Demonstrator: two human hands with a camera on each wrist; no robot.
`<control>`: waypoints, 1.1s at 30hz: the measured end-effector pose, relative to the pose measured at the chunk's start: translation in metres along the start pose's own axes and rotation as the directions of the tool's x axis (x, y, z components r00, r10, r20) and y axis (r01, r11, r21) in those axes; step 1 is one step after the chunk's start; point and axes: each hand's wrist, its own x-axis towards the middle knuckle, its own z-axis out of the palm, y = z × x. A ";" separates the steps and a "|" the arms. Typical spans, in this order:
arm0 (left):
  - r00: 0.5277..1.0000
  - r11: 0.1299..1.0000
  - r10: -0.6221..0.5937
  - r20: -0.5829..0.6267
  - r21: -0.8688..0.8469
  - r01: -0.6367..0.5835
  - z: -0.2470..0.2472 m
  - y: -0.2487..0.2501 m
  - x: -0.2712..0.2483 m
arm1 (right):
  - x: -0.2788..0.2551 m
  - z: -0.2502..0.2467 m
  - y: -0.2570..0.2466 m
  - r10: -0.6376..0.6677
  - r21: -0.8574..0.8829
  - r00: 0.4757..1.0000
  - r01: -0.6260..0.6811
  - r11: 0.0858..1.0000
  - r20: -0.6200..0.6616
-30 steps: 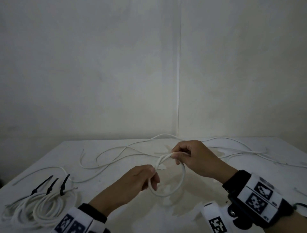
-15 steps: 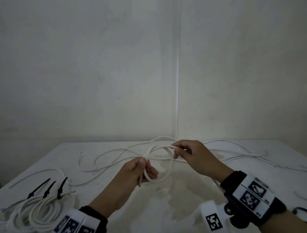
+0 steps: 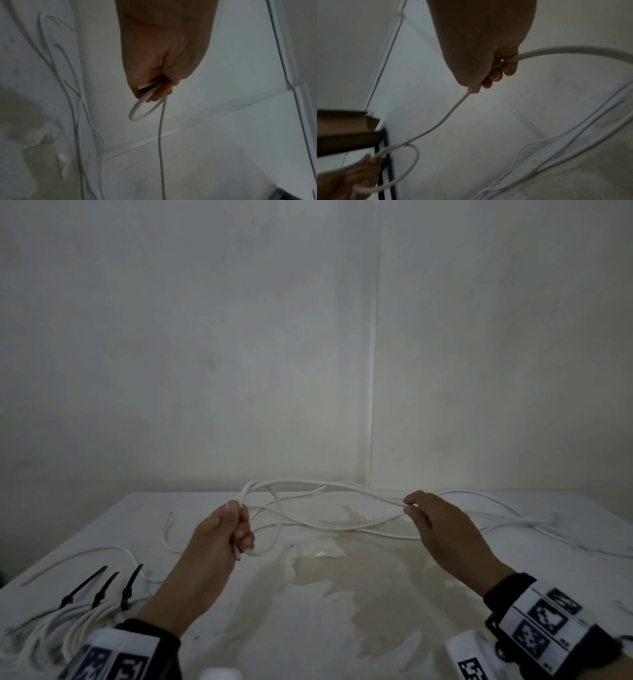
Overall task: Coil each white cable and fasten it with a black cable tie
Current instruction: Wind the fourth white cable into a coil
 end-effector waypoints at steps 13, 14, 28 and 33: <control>0.992 0.960 0.025 0.128 0.274 -0.060 0.014 -0.010 -0.007 | -0.033 0.039 -0.079 -0.681 -0.217 0.716 0.697 0.684 0.152; 0.991 0.959 0.021 0.131 0.279 -0.057 0.016 -0.010 -0.008 | -0.032 0.037 -0.084 -0.690 -0.201 0.710 0.703 0.682 0.140; 0.950 0.897 -0.102 0.294 0.440 -0.040 0.039 -0.022 -0.033 | -0.012 0.034 -0.095 -0.602 0.222 0.797 0.597 0.771 -0.056; 0.906 0.934 -0.200 0.374 0.353 0.060 0.040 -0.018 -0.034 | -0.006 0.024 -0.086 -0.447 0.428 0.894 0.414 0.803 -0.026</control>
